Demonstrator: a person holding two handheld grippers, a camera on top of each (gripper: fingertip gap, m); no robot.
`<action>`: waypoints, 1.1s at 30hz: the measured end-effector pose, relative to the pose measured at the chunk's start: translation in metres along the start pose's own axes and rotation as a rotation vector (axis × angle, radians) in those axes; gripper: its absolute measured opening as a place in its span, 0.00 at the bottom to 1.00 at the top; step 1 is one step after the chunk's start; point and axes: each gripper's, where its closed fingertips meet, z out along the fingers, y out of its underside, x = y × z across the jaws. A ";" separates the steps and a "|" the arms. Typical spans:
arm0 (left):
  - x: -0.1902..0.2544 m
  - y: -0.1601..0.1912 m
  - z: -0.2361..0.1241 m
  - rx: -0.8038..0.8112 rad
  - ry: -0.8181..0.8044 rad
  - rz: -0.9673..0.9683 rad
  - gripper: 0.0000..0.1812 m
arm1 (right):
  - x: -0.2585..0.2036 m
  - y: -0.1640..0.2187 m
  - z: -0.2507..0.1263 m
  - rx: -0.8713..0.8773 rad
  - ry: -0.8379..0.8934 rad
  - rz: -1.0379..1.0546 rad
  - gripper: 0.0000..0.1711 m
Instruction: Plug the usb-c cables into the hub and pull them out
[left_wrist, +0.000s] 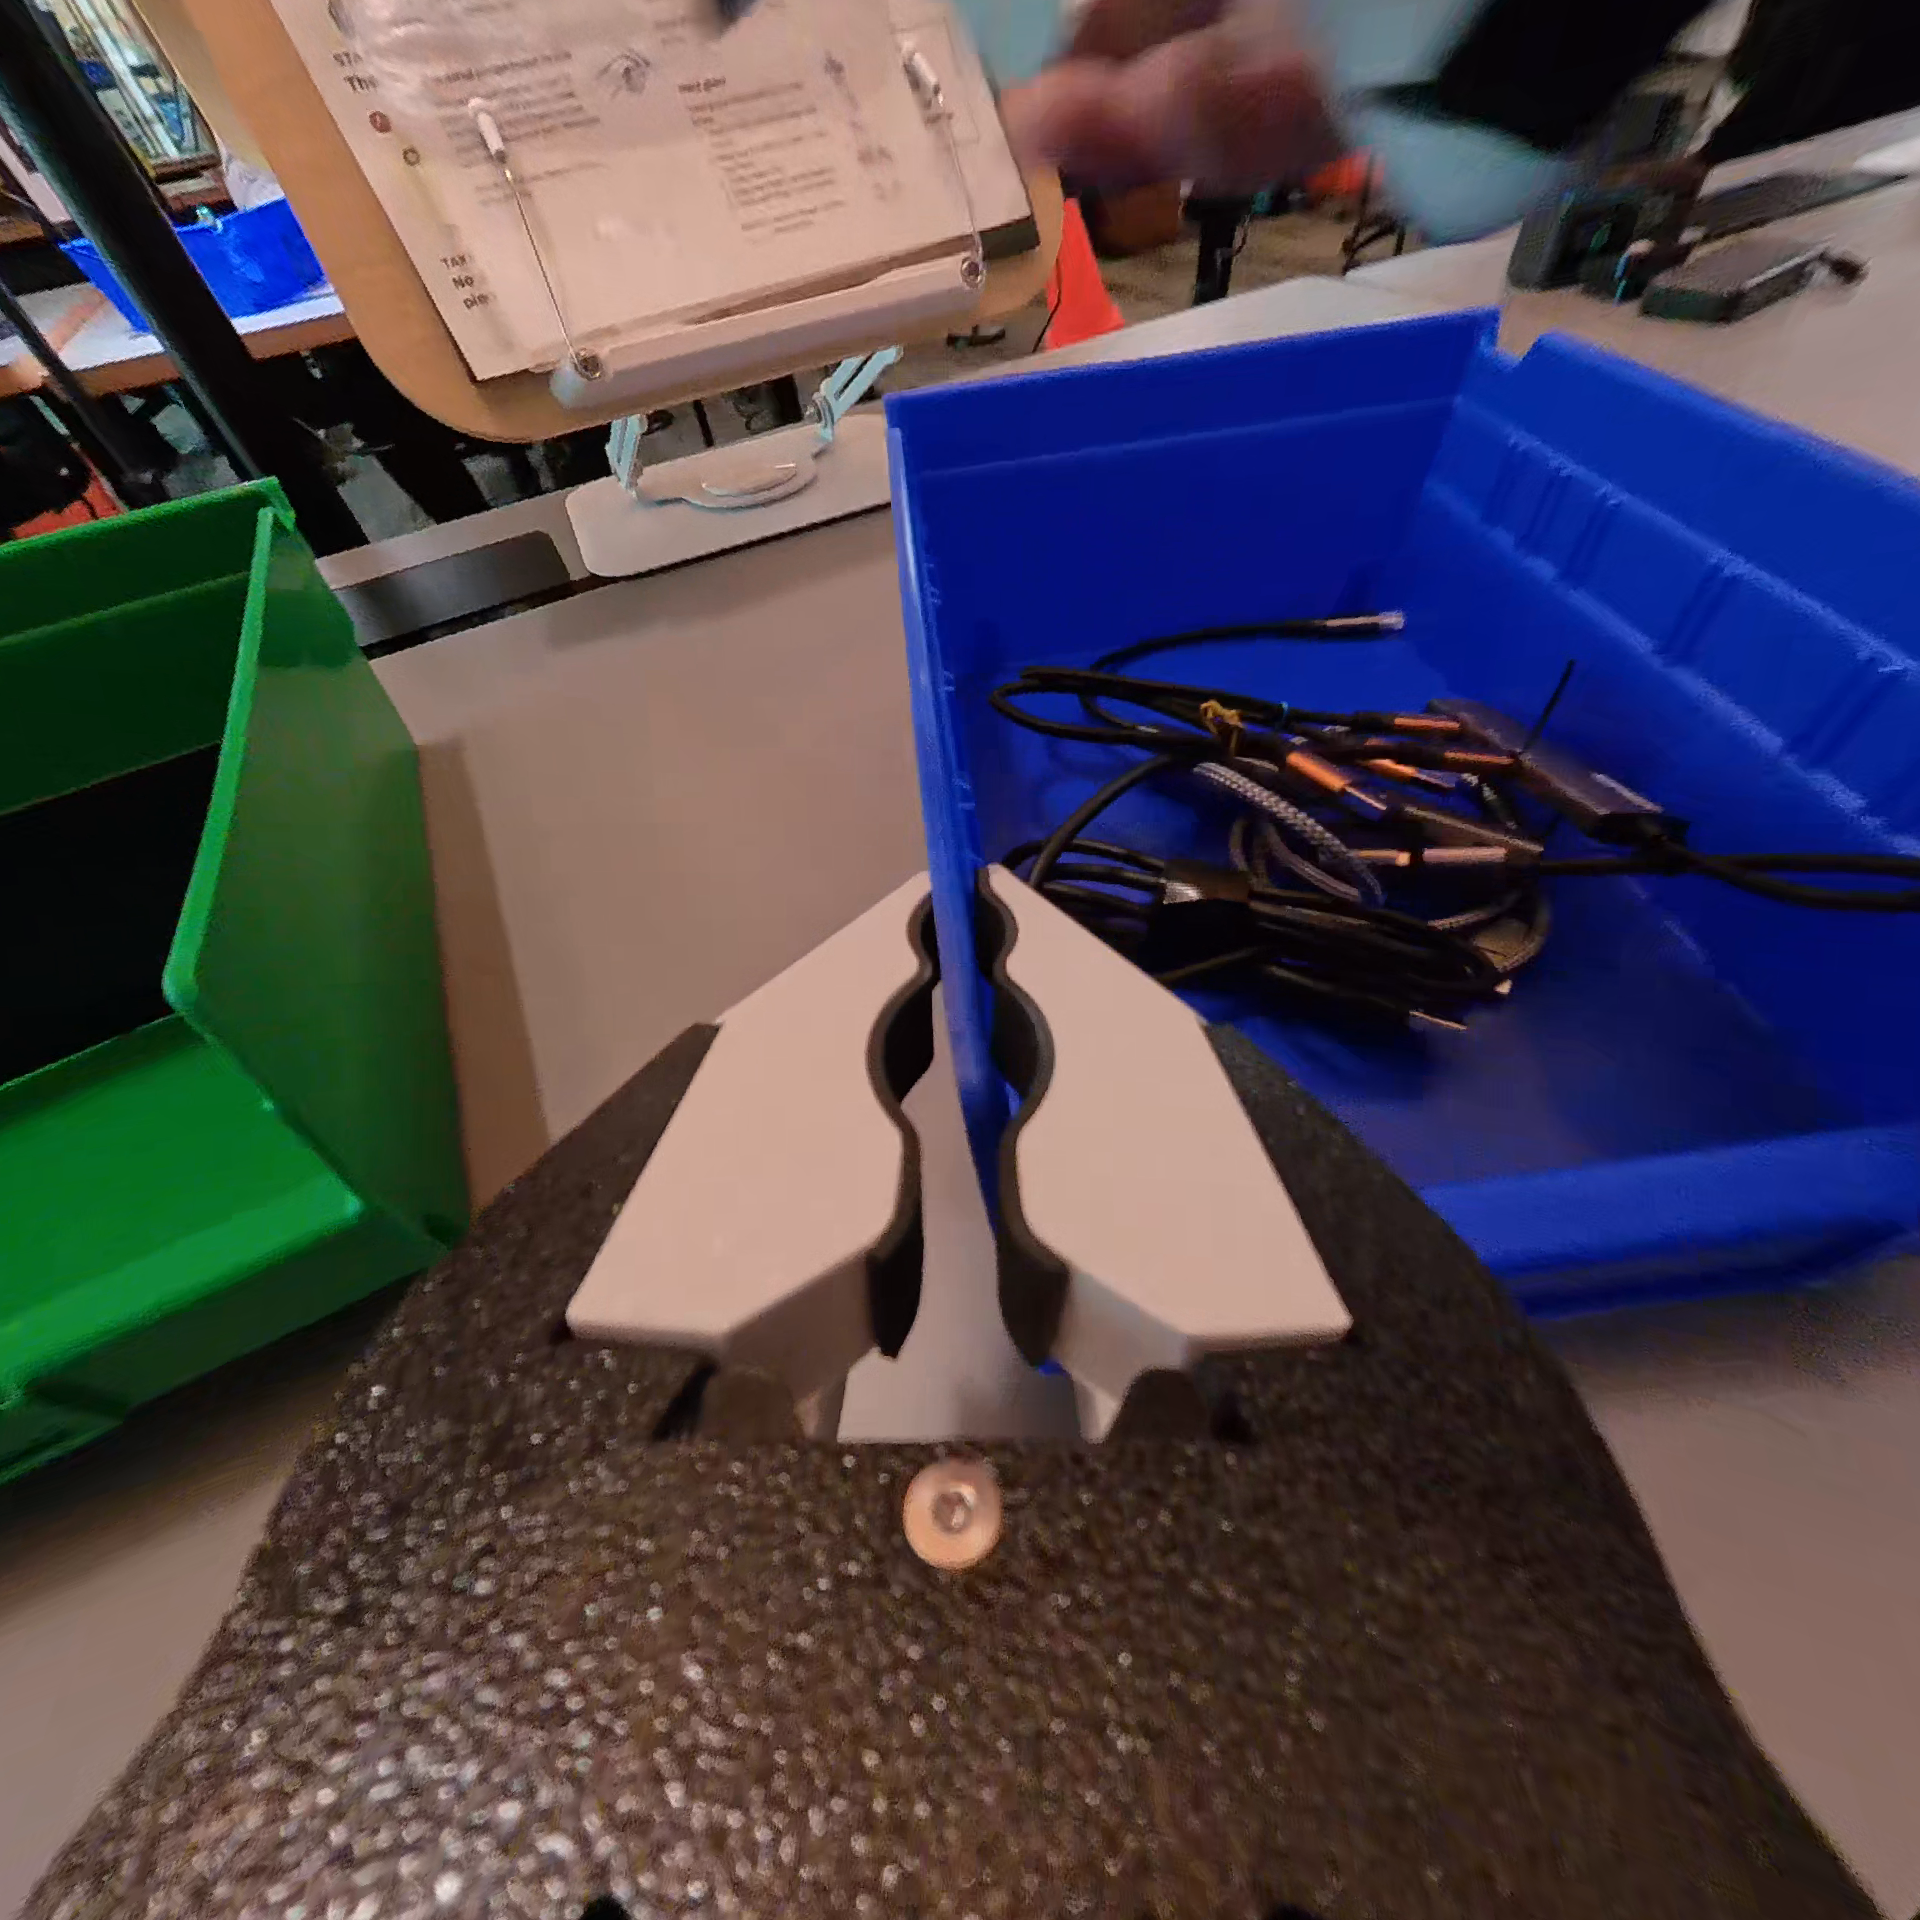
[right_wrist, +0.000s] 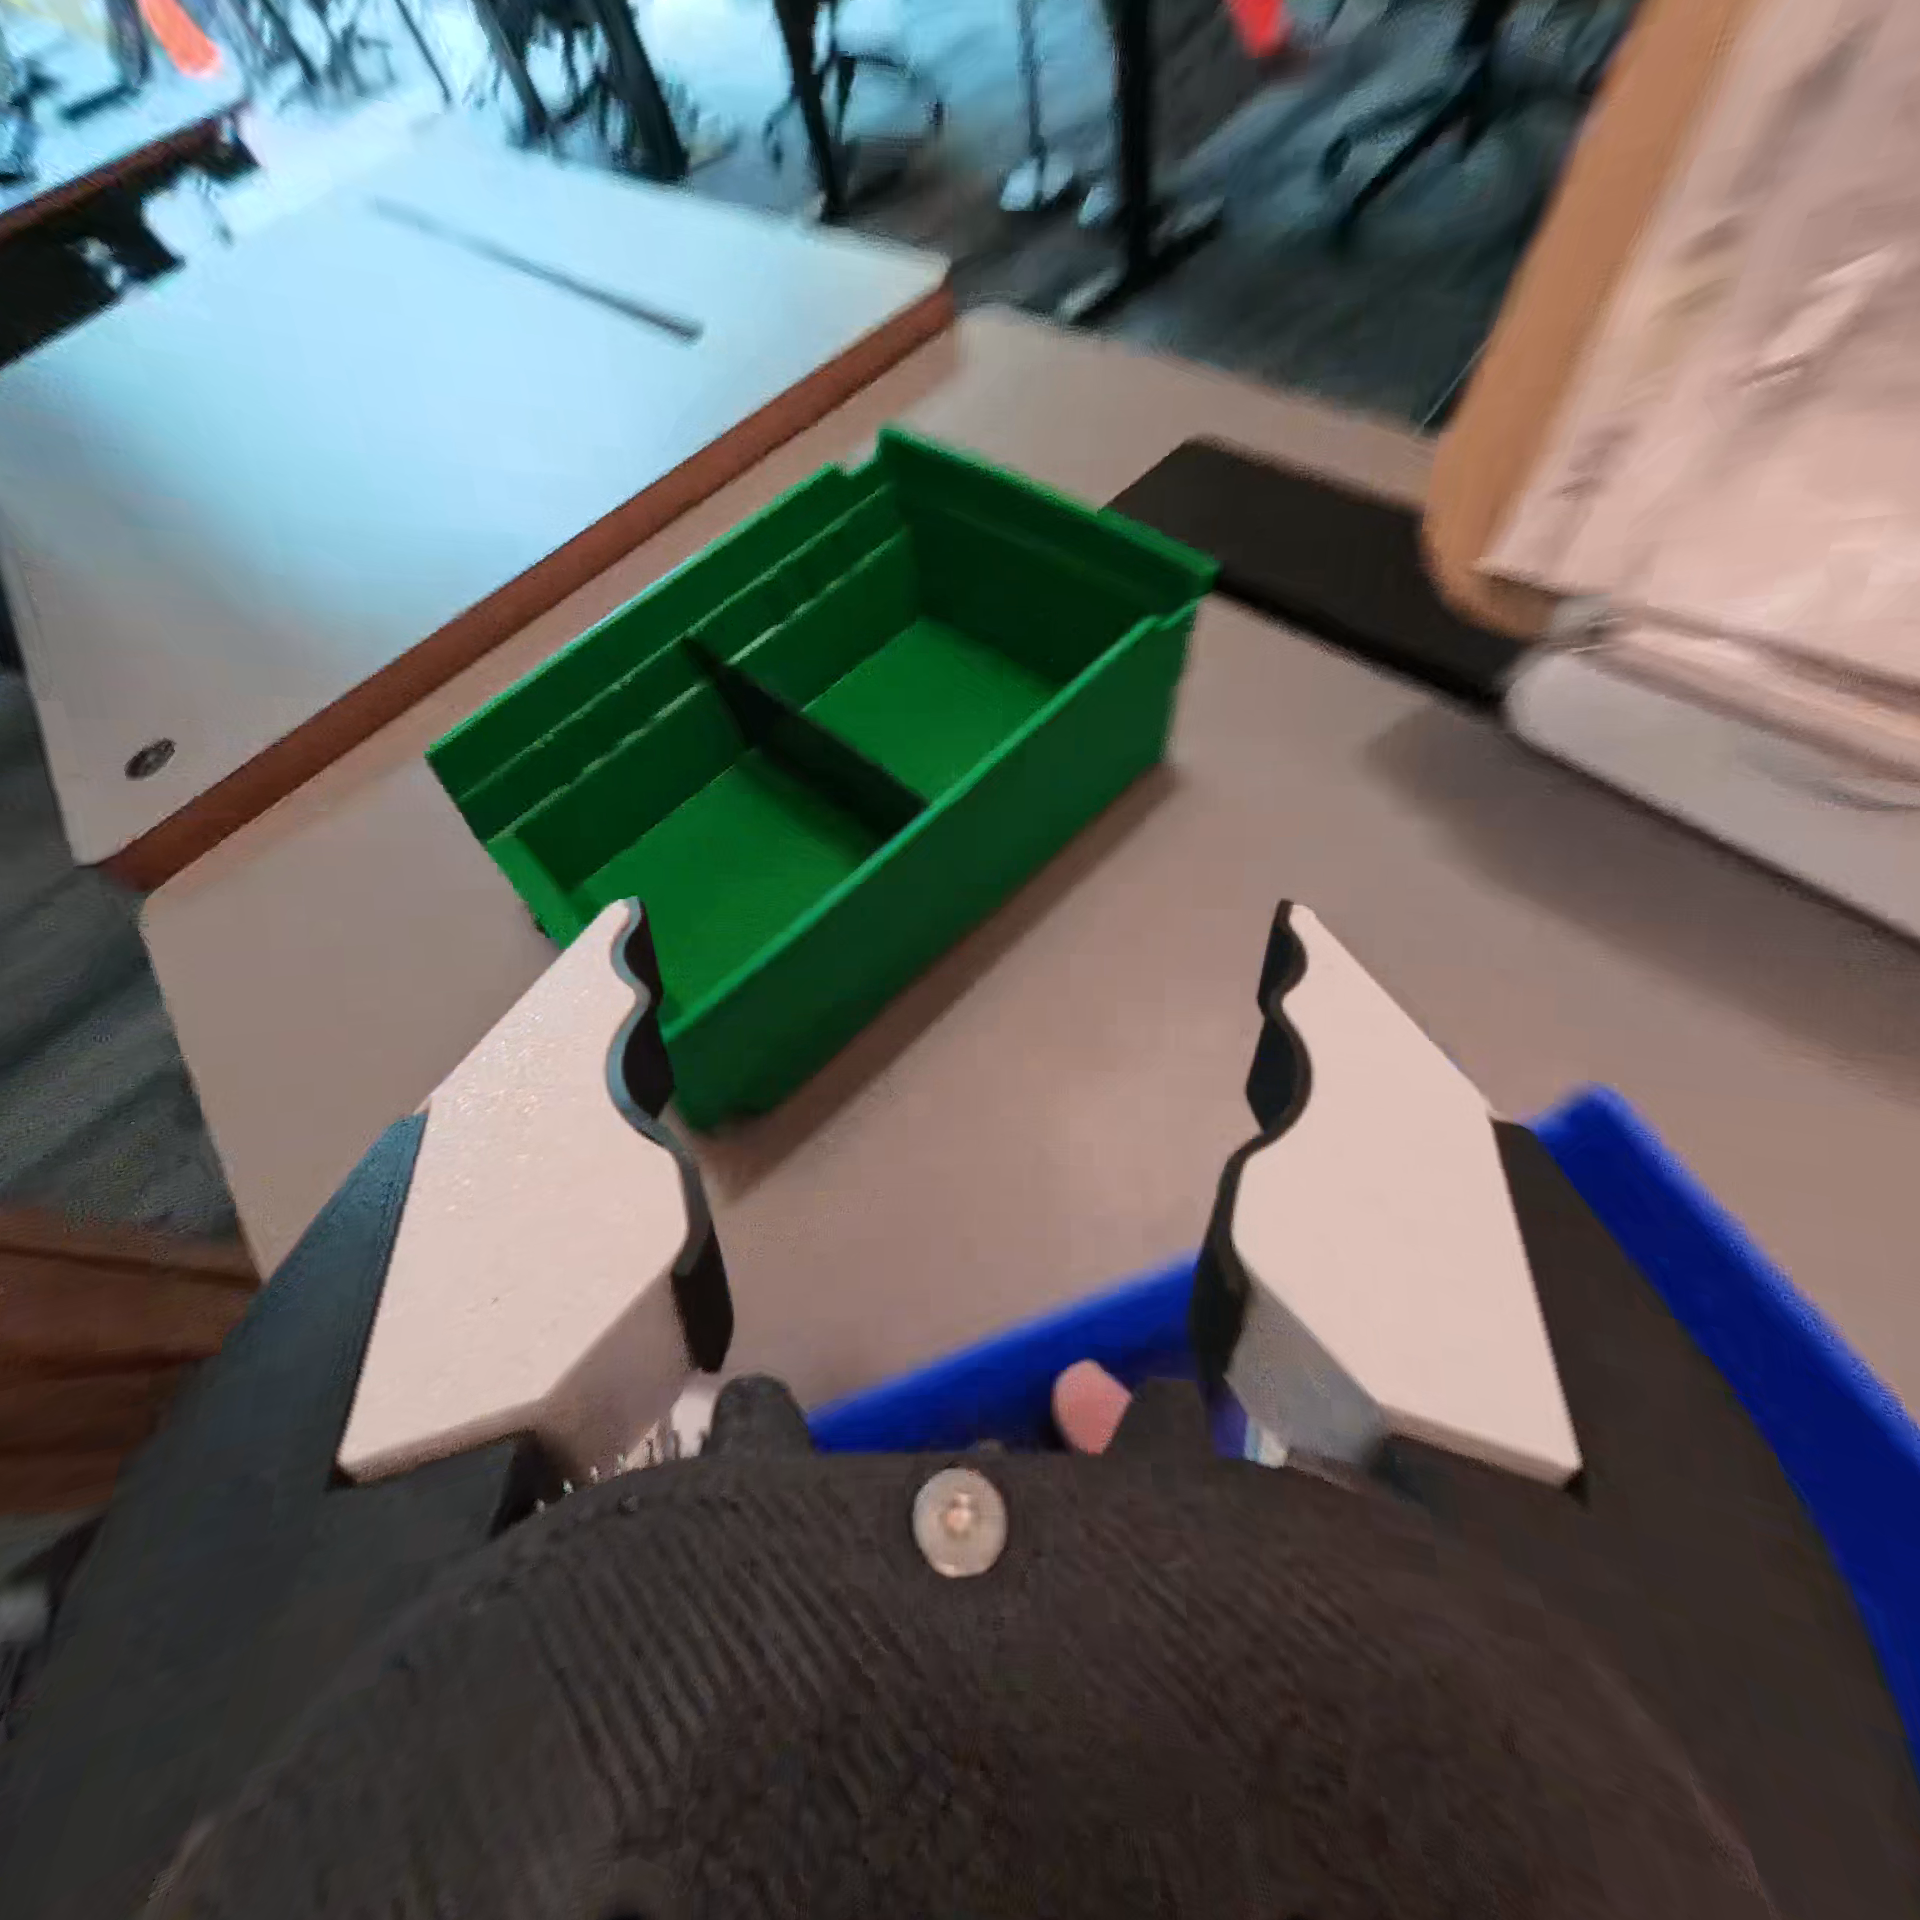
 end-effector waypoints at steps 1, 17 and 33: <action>-0.003 0.001 -0.002 -0.006 -0.009 0.002 0.00 | -0.005 0.003 0.027 -0.057 -0.010 0.029 0.66; -0.034 0.008 -0.016 0.013 -0.010 -0.015 0.00 | -0.005 0.100 0.188 -0.511 0.200 0.113 0.17; -0.079 0.020 -0.037 0.006 0.016 0.019 0.00 | 0.130 -0.078 -0.067 -0.064 0.257 0.034 0.10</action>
